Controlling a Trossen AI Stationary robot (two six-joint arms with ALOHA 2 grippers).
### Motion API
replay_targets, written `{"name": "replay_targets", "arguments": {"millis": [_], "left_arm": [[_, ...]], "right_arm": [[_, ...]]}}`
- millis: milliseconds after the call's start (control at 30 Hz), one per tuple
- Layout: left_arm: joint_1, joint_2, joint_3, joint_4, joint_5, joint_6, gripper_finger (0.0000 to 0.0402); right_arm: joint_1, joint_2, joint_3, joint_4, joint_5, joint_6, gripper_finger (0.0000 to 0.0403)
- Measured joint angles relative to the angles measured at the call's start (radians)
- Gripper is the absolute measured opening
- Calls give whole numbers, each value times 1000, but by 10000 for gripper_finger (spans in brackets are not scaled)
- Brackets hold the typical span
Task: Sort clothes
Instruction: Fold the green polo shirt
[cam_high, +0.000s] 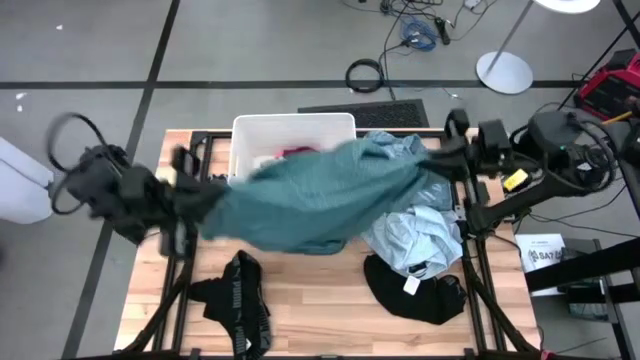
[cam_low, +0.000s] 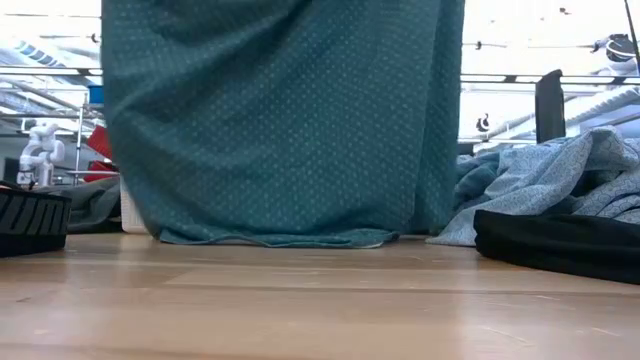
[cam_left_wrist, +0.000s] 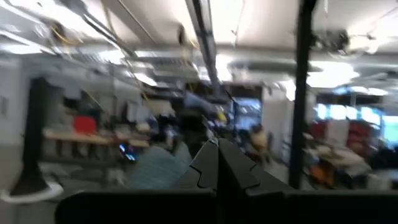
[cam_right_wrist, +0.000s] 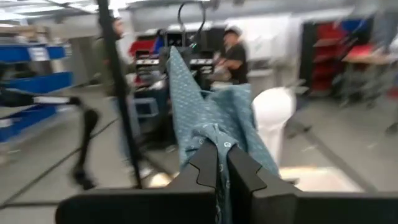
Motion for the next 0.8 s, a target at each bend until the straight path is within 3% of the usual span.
{"name": "replay_targets", "arguments": {"millis": [300,533,700,800], "left_arm": [[-145,195,0,-3,-38,-207,0],[-180,348,-8,-7,-240,-523,0],[-184,371,-47,-138,-367,-718,0],[-175,363,-58,-369,-434,-898,0]], "right_arm": [[295,-37,-23,-308,37,352,0],[548,-2,-214,-190,132,602,0],[523,-9,-321,-194,211,632,0],[433,-27,-355,-318,236,676,0]]}}
